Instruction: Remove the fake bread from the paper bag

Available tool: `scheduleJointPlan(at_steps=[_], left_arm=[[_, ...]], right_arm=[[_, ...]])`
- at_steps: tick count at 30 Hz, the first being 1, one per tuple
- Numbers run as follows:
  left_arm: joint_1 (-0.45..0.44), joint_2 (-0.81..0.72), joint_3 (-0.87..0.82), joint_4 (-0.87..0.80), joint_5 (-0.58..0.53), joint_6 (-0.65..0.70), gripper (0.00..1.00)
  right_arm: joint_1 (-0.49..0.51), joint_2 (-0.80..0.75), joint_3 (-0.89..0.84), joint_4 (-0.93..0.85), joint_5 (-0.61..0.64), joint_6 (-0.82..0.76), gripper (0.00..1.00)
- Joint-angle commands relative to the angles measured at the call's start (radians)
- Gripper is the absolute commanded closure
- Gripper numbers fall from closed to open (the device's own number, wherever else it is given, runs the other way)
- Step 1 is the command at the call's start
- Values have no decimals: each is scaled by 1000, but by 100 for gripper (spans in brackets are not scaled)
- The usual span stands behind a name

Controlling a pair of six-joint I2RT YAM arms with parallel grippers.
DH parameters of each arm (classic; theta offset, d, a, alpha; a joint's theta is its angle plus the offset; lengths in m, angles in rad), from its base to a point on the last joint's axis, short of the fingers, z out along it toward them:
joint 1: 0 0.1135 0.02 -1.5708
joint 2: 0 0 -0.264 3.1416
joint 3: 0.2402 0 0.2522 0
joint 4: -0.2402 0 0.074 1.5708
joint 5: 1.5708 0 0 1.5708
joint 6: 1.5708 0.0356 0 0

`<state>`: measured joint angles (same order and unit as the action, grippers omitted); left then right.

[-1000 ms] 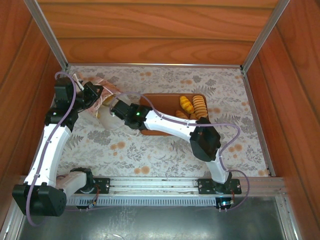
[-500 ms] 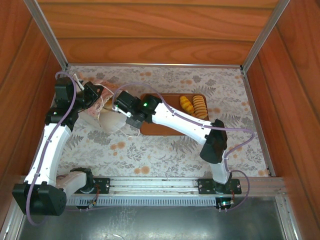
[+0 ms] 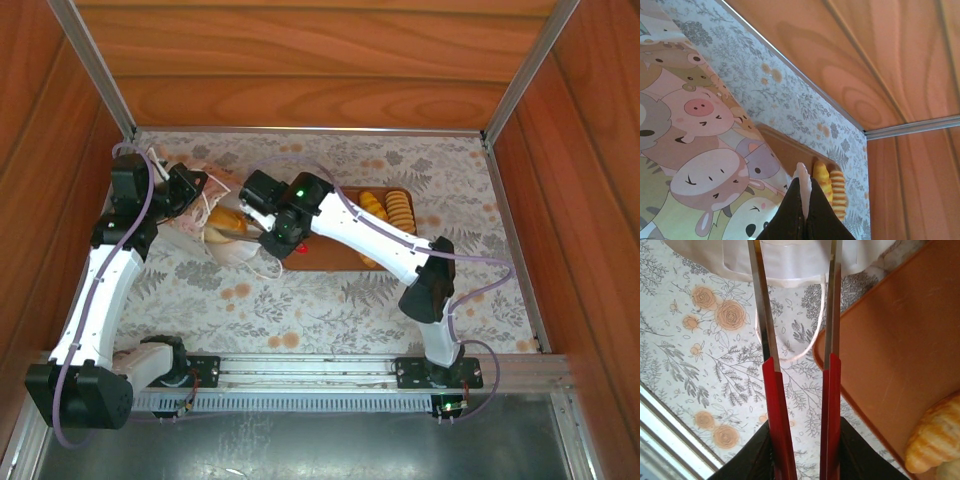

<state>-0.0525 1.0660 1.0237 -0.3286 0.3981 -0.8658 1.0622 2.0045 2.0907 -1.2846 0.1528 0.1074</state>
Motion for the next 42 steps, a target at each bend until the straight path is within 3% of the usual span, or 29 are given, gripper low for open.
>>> scheduleJointPlan(at_steps=[1, 9, 16, 26, 31, 38, 42], left_arm=[[0, -1, 7, 17, 11, -6, 100], [-1, -5, 8, 17, 11, -7, 100], [-1, 0, 8, 17, 13, -6, 100], [-1, 8, 4, 20, 8, -7, 100], [-1, 9, 5, 22, 9, -6, 100], [0, 11, 1, 22, 7, -7, 100], [0, 9, 2, 22, 6, -7, 100]], right_arm=[[-25, 22, 5, -10, -84, 66, 68], [-34, 36, 25, 19, -84, 47, 61], [-33, -63, -96, 149, -33, -53, 57], [-27, -197, -340, 393, 151, -270, 55], [16, -212, -405, 463, 228, -390, 56], [80, -275, -554, 700, 360, -538, 55], [98, -264, -580, 719, 396, -580, 55]])
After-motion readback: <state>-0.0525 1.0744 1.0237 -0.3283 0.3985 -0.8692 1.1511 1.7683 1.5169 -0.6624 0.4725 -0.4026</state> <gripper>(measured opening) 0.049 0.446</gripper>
